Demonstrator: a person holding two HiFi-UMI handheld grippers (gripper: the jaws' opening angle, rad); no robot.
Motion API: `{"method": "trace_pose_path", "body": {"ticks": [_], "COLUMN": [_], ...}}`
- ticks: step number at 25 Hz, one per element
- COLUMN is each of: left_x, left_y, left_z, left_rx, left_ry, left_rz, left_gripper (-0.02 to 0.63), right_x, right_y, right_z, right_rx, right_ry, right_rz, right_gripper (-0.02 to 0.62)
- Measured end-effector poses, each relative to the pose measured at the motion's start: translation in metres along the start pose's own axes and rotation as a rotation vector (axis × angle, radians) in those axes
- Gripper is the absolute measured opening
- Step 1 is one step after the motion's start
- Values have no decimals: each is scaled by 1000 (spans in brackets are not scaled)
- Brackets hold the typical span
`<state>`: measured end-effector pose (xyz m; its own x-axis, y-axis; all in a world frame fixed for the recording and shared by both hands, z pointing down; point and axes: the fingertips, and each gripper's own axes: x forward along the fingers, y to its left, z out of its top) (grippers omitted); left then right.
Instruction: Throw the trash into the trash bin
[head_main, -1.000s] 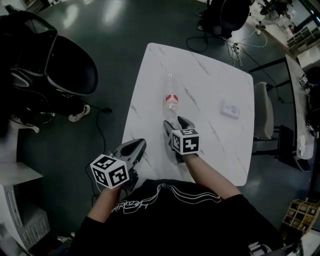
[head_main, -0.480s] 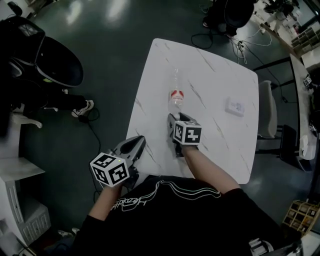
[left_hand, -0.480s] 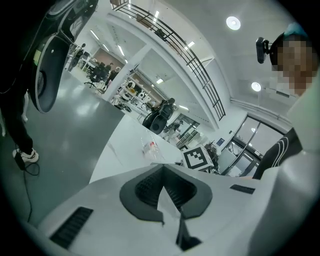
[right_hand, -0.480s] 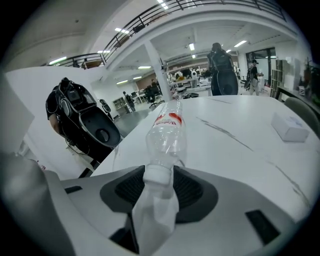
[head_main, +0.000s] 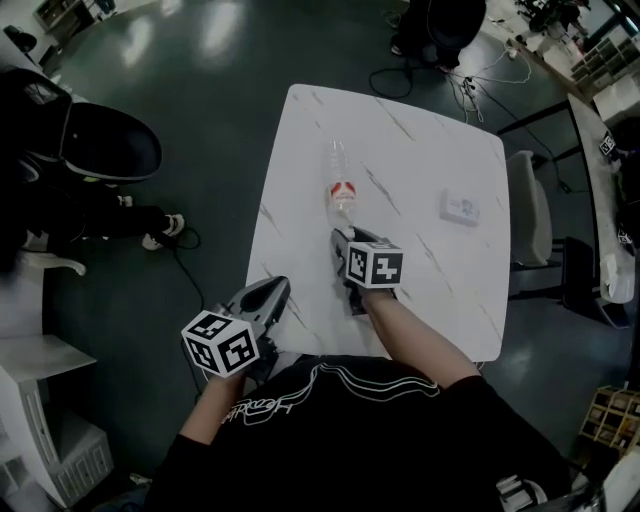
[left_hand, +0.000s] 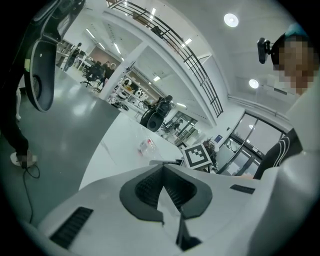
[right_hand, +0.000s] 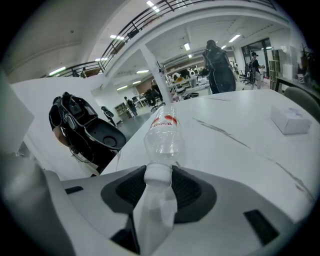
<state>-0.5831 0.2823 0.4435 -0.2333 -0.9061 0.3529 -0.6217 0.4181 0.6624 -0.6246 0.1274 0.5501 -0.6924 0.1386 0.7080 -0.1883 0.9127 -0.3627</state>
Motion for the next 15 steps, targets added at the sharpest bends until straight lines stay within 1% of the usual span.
{"method": "trace_pose_path", "body": {"ticks": [9,12,15], "left_x": [27,42,59], "left_y": [-22,-39,-58], "left_z": [-1,0,-4], "left_rx": [33,62,86], "left_ry": [49,69,101], "left_rz": [-37,-71,-115], "left_gripper": [5,6,5], "right_x": [-29,-51,-80], "right_y": [-11,-19,-33], "right_z": [7,13,22], "right_rx": [20,34,70], "right_ry": [-74,-120,-180], "right_rz": [70,77,82], "right_gripper": [181,181,181]}}
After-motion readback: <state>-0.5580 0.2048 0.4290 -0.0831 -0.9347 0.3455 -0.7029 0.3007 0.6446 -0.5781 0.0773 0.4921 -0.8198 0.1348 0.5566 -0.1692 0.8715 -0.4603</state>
